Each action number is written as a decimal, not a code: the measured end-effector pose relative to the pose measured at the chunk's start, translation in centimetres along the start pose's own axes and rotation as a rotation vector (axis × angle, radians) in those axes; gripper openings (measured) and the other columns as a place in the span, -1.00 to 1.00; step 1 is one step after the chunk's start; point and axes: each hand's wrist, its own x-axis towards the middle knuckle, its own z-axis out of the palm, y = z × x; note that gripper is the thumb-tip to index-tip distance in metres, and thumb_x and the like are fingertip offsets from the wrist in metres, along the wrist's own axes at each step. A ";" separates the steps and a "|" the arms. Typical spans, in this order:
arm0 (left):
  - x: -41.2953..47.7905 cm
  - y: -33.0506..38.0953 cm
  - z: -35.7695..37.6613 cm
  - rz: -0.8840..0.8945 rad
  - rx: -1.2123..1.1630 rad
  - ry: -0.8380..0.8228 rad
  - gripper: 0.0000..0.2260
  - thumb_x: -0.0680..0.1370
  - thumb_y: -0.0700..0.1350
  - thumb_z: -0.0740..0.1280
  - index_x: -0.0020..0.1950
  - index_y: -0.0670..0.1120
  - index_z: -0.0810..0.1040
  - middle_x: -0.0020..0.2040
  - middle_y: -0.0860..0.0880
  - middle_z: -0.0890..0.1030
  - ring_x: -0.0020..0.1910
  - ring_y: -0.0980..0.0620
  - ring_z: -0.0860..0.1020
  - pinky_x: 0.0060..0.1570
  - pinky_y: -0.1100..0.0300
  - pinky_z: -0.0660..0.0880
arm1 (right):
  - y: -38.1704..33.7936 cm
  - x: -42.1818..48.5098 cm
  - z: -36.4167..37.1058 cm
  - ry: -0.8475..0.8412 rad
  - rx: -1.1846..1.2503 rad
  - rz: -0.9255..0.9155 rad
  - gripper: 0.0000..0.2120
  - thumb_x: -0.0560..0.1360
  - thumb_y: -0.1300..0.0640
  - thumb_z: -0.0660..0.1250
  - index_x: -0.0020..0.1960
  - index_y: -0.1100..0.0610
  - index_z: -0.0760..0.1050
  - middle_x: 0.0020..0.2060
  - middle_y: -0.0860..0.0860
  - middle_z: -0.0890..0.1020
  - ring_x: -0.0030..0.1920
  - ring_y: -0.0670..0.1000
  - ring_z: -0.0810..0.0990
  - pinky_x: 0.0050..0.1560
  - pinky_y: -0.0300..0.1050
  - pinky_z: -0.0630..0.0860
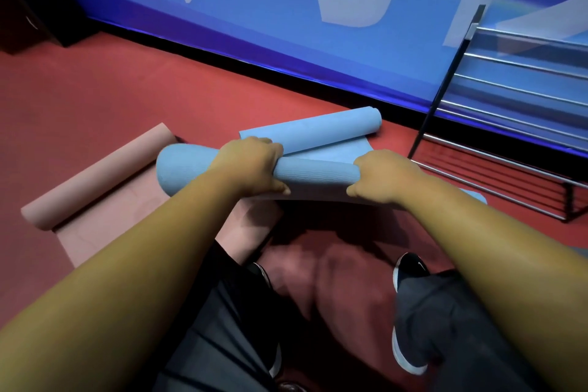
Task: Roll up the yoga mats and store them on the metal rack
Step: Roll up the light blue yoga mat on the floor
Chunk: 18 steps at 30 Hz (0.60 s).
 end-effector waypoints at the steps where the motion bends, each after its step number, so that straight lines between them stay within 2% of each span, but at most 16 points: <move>1: -0.2 -0.4 0.1 0.019 0.022 0.045 -0.46 0.37 0.43 0.50 0.04 0.06 0.45 0.05 0.02 0.54 0.11 -0.11 0.53 -0.03 0.00 0.42 | 0.1 0.2 0.0 -0.014 0.015 0.006 -0.71 0.49 -0.21 0.42 -0.10 0.00 0.48 -0.22 -0.12 0.44 -0.07 0.12 0.52 -0.14 -0.03 0.44; 3: -0.7 -1.1 0.5 0.051 0.082 0.103 -0.40 0.38 0.42 0.50 0.19 0.03 0.49 0.13 -0.01 0.53 0.15 -0.12 0.49 0.07 -0.03 0.39 | 0.4 0.6 0.2 -0.038 0.034 0.015 -0.73 0.51 -0.20 0.41 -0.08 0.00 0.51 -0.23 -0.13 0.43 -0.06 0.13 0.52 -0.13 -0.03 0.44; 5: -1.3 -1.3 0.9 0.068 0.122 0.109 -0.38 0.41 0.37 0.51 0.26 -0.01 0.47 0.17 -0.04 0.50 0.16 -0.13 0.46 0.06 -0.02 0.36 | 0.6 0.8 0.3 -0.046 0.042 0.016 -0.75 0.51 -0.16 0.40 -0.08 0.03 0.54 -0.24 -0.11 0.45 -0.07 0.14 0.53 -0.19 -0.05 0.39; 7: -1.6 -1.4 1.5 0.052 0.107 0.074 -0.41 0.46 0.32 0.52 0.23 -0.06 0.44 0.17 -0.07 0.50 0.17 -0.15 0.48 0.04 -0.03 0.41 | 0.5 1.1 0.6 -0.045 0.041 0.008 -0.75 0.50 -0.14 0.41 -0.08 0.04 0.55 -0.23 -0.10 0.48 -0.08 0.14 0.55 -0.23 -0.06 0.37; 10: -1.8 -1.8 1.7 -0.024 0.008 -0.015 -0.46 0.48 0.29 0.51 0.17 -0.06 0.41 0.14 -0.09 0.53 0.13 -0.18 0.55 -0.02 -0.07 0.53 | -0.1 1.3 0.9 -0.039 0.013 -0.009 -0.73 0.48 -0.18 0.42 -0.05 0.01 0.54 -0.19 -0.10 0.49 -0.06 0.13 0.56 -0.18 -0.04 0.43; 14: -1.8 -2.1 1.6 -0.083 0.029 -0.138 -0.42 0.36 0.38 0.53 0.03 0.02 0.36 0.00 -0.01 0.56 0.02 -0.16 0.61 -0.04 -0.07 0.59 | -0.9 1.5 1.3 -0.082 -0.033 -0.045 -0.70 0.49 -0.17 0.42 0.02 0.04 0.58 -0.08 0.00 0.58 -0.04 0.14 0.58 -0.12 -0.03 0.51; 18: -1.5 -2.0 2.0 -0.105 0.068 -0.332 -0.39 0.24 0.42 0.57 0.03 0.05 0.49 -0.12 0.06 0.54 -0.07 -0.10 0.57 -0.03 0.00 0.60 | -1.4 1.5 2.7 -0.164 -0.033 -0.080 -0.60 0.47 -0.26 0.47 0.08 0.01 0.49 0.10 0.05 0.66 0.01 0.13 0.55 0.04 0.01 0.56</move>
